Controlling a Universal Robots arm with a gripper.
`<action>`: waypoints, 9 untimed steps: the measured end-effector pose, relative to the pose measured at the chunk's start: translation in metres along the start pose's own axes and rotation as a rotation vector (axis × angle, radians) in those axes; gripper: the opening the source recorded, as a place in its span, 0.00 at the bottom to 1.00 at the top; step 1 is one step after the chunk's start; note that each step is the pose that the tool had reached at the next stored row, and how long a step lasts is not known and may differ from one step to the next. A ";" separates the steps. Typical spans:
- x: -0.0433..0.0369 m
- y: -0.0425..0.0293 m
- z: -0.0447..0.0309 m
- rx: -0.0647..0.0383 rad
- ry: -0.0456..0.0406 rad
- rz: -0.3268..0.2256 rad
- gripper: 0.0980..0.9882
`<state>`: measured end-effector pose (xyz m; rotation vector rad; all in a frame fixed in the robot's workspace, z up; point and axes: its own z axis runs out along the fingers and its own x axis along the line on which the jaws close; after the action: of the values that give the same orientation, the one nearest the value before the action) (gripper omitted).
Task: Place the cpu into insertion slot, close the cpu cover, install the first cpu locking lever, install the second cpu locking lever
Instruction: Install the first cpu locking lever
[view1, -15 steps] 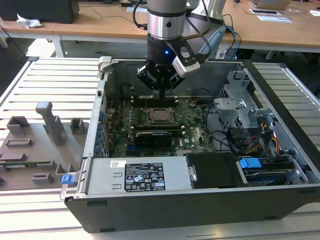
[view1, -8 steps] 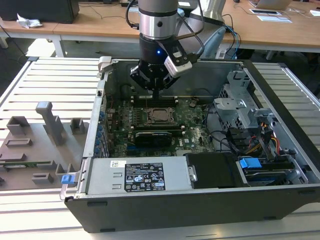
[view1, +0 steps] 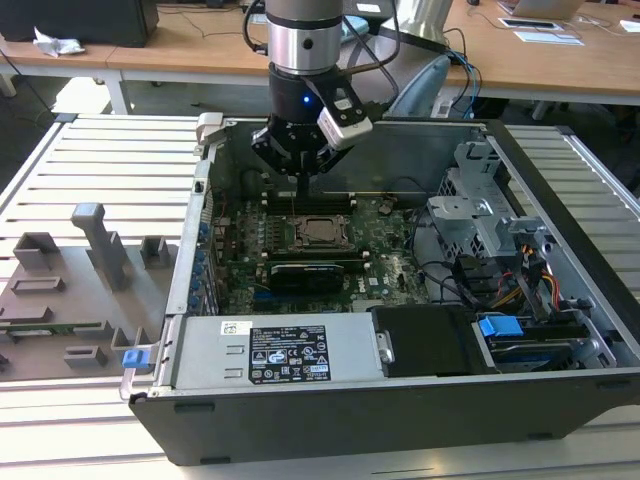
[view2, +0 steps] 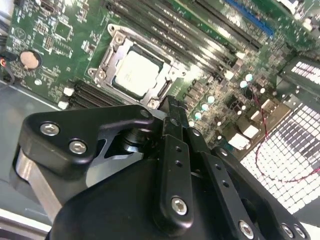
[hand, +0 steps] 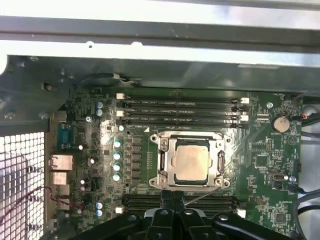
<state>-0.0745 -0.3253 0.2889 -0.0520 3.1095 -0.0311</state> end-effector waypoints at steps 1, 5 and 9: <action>0.0012 0.0019 0.0000 0.000 0.0000 0.000 0.01; 0.0133 0.0163 0.0001 0.000 0.0000 0.000 0.01; 0.0201 0.0269 0.0010 0.000 0.0000 0.000 0.01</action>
<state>-0.0954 -0.2992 0.2868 -0.0519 3.1095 -0.0312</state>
